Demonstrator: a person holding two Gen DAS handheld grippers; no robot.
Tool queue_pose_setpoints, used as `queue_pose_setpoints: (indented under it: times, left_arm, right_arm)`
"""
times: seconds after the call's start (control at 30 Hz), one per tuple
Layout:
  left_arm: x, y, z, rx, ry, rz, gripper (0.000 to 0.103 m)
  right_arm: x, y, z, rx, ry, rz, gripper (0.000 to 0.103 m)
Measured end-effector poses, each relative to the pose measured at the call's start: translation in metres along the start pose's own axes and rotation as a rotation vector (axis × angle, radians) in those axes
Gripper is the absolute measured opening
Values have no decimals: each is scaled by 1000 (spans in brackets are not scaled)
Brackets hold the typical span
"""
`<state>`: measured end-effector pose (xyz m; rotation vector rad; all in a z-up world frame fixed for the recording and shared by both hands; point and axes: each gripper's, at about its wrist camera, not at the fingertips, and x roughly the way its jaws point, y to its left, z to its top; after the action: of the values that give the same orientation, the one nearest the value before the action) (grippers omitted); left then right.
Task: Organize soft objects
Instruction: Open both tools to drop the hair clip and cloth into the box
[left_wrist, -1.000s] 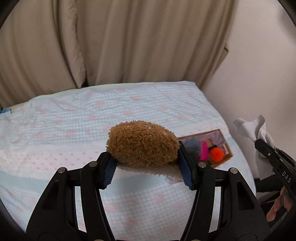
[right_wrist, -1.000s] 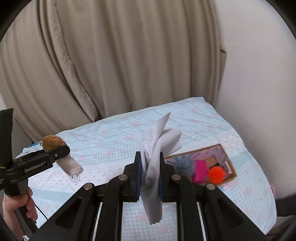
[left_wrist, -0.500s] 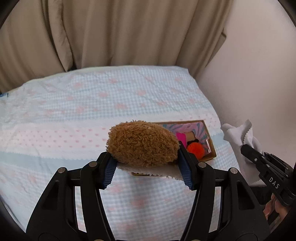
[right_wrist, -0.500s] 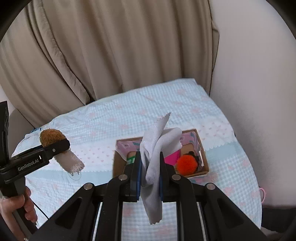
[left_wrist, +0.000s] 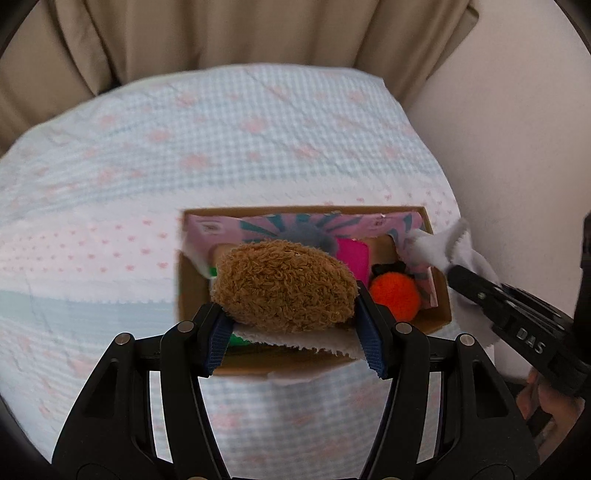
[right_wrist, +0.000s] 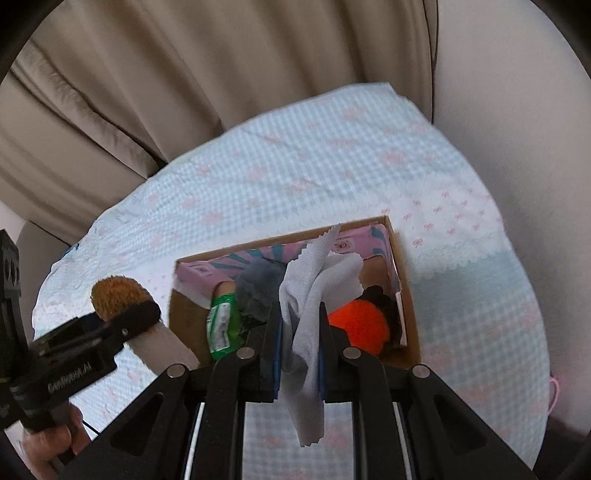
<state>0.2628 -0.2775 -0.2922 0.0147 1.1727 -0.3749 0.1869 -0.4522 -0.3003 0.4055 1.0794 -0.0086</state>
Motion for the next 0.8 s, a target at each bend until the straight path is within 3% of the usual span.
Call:
queue_pose_setpoints:
  times: [0.27,0.43,0.53,0.57,0.6,0.67,0.7,0.8]
  left_arm:
    - [71,-11,4,-1,123,16,56]
    - [95,-19,-3,22,175,11,58]
    - [101,-23,-3,31,180,28,79]
    - [102,-23,-3,28,188,33,99]
    - [101,-22,-3,25,190,32,103]
    - [100,-19,-3,31,199,36,103]
    - [98,-16,-5,36,207,45,103]
    - [94,-7,-10,33,208,64,103]
  right_arm:
    - [55,-31,22,72,75,25,14]
    - [81,-36,26,99,127,30,14]
    - [94,-44,28,144,155,24,15]
    - [97,-45,28,153,166,15,26]
    - [101,-47,28,160,185,-1,38]
    - [106,-49,29,172,210,-8,98]
    - [104,-49,28,174,205,-1,103]
    - [97,-48,27,159,183,-13,103]
